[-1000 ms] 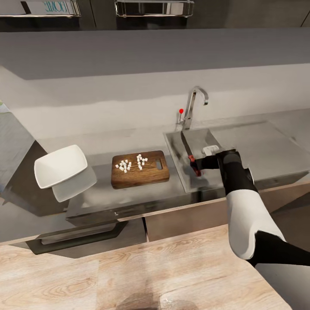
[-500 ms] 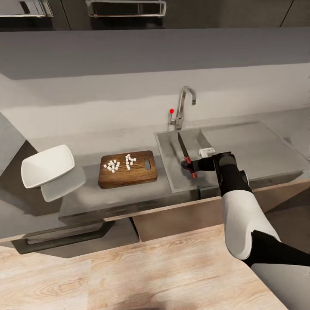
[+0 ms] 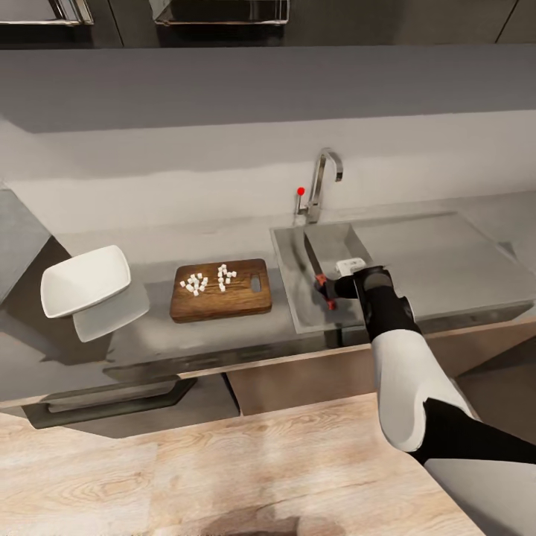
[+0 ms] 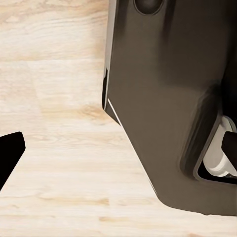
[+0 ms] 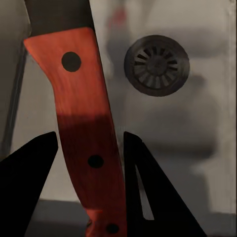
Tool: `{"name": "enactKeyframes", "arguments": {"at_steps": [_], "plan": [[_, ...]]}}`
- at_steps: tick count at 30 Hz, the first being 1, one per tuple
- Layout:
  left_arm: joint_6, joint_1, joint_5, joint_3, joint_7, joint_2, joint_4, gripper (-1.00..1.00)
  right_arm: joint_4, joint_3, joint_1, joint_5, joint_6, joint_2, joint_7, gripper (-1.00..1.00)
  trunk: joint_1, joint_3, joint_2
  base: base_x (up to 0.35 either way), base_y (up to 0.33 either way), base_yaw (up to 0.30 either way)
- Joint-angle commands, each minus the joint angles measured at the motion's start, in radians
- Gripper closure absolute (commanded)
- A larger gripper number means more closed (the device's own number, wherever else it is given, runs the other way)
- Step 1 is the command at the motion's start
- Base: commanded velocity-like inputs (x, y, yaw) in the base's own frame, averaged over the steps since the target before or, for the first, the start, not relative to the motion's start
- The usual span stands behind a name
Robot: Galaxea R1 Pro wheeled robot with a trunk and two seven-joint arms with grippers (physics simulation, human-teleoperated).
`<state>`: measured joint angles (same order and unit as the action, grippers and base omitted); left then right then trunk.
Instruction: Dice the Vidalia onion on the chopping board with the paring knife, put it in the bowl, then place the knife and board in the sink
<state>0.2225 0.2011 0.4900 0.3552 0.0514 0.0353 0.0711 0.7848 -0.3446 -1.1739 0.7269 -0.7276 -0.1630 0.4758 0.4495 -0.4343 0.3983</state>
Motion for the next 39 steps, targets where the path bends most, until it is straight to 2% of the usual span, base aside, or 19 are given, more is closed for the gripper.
{"name": "enactKeyframes", "arguments": {"at_steps": [1,10,19,25,31,39], "plan": [[0.006,0.001,0.01,0.008,0.005,0.0,0.004,-1.0,-0.001,-0.005,-0.001,0.009,-0.001,-0.002,-0.005,1.0,0.001,-0.002,0.002,0.0,-0.016,0.001],[0.006,0.001,0.01,0.007,0.005,0.001,0.004,-1.0,-0.025,-0.005,-0.001,0.009,-0.001,-0.005,-0.066,1.0,0.001,-0.002,0.002,0.121,-0.125,0.0],[0.006,0.001,0.01,0.007,0.005,0.003,0.004,-1.0,-0.049,-0.005,-0.001,0.009,-0.004,-0.012,-0.072,1.0,0.001,-0.003,0.002,0.196,-0.023,0.0],[0.006,0.001,0.01,0.007,0.005,0.003,0.004,-1.0,-0.083,-0.005,-0.001,0.009,-0.003,-0.012,-0.082,1.0,0.001,-0.01,0.002,0.014,0.0,0.0],[0.006,0.001,0.01,0.007,0.005,0.003,0.004,-1.0,-0.124,-0.005,-0.001,0.009,-0.003,-0.012,-0.131,1.0,0.001,-0.02,0.002,0.0,0.0,0.0],[0.006,0.001,0.01,0.007,0.005,0.003,0.004,-1.0,-0.137,-0.005,-0.001,0.009,-0.002,-0.012,-0.144,1.0,0.001,-0.033,0.002,0.0,0.0,0.0]]}}
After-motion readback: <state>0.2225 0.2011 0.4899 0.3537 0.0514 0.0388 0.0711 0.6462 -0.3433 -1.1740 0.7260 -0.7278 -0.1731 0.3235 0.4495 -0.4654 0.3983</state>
